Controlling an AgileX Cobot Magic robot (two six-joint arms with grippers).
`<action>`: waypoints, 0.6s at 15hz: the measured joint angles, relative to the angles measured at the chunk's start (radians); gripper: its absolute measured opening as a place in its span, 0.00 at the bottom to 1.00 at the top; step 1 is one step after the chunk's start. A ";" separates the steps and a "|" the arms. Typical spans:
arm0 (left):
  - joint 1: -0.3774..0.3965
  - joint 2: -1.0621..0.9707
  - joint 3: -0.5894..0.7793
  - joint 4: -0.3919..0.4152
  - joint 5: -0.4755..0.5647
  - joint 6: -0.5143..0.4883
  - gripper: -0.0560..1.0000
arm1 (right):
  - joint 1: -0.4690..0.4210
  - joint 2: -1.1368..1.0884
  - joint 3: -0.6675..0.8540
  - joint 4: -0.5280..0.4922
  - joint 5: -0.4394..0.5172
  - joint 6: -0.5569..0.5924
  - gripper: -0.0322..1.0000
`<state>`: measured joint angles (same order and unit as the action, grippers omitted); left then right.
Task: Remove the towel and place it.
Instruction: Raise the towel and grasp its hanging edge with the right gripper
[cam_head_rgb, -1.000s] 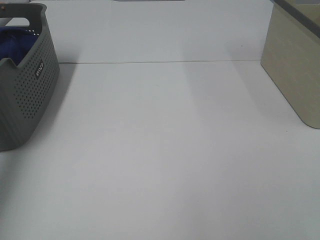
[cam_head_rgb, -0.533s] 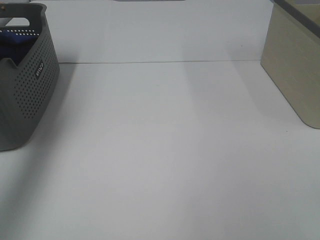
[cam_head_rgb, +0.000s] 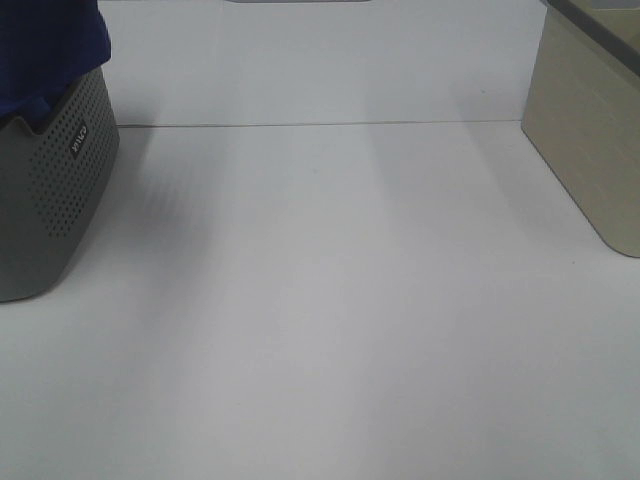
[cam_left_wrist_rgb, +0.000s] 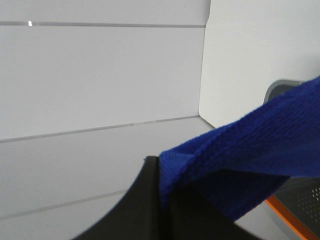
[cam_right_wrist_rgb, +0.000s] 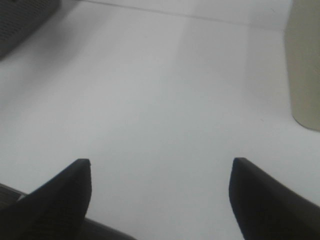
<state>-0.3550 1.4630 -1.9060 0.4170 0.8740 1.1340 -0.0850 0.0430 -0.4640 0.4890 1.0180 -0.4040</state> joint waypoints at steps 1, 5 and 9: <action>-0.061 0.001 0.002 -0.003 0.000 0.026 0.05 | 0.000 0.033 0.000 0.088 -0.031 -0.091 0.75; -0.203 0.005 0.006 0.005 -0.002 0.070 0.05 | 0.000 0.263 -0.003 0.407 -0.121 -0.450 0.75; -0.229 0.005 0.030 -0.006 0.018 0.070 0.05 | 0.000 0.544 -0.003 0.638 -0.130 -0.795 0.75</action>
<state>-0.5840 1.4680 -1.8760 0.4110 0.8920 1.2040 -0.0850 0.5870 -0.4670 1.1270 0.8880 -1.1990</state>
